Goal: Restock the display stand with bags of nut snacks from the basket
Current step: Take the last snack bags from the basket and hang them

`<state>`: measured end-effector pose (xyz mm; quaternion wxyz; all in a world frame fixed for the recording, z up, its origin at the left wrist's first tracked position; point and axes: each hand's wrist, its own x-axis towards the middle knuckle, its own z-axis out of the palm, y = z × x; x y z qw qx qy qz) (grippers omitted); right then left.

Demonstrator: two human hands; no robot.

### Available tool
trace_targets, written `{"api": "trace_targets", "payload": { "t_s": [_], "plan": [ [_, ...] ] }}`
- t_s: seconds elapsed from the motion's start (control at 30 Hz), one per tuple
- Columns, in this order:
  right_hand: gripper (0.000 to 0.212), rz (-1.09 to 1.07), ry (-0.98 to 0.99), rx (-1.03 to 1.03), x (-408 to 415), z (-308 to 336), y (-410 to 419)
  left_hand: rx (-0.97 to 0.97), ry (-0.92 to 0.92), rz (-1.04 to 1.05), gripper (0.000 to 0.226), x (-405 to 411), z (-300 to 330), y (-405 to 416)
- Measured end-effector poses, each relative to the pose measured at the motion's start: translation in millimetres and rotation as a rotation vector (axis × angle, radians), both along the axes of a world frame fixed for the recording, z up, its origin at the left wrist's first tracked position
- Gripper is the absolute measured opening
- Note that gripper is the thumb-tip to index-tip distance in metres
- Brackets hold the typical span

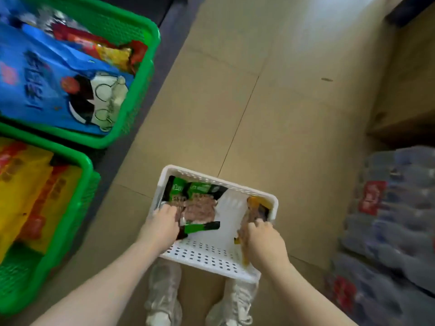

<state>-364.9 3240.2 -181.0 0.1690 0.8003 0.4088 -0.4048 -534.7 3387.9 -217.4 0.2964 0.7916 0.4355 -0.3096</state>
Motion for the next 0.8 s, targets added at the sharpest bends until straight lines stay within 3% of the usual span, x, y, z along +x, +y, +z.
{"api": "trace_targets", "payload": {
  "t_s": [0.2, 0.33, 0.47, 0.63, 0.7, 0.8],
  "plan": [
    [0.029, 0.306, -0.147, 0.004, 34, -109, -7, 0.233, -0.090, -0.302, 0.047, 30, -92, 17],
    [0.055, 0.335, -0.258, -0.128, 29, -132, -18, 0.322, 0.126, -0.442, 0.049, 44, -117, 25],
    [0.059, 0.384, -0.253, -0.171, 20, -136, -8, 0.338, 0.249, -0.485, 0.056, 54, -127, 39],
    [0.040, -0.088, -0.109, -0.213, -2, -161, -7, 0.345, 0.321, -0.629, 0.059, 63, -140, 45],
    [0.034, -0.331, 0.019, -0.203, -16, -168, -13, 0.284, 0.309, -0.585, 0.042, 69, -140, 43],
    [0.025, -0.762, 0.185, -0.081, -25, -167, -14, 0.197, 0.118, -0.525, 0.019, 71, -130, 30]
  ]
}}
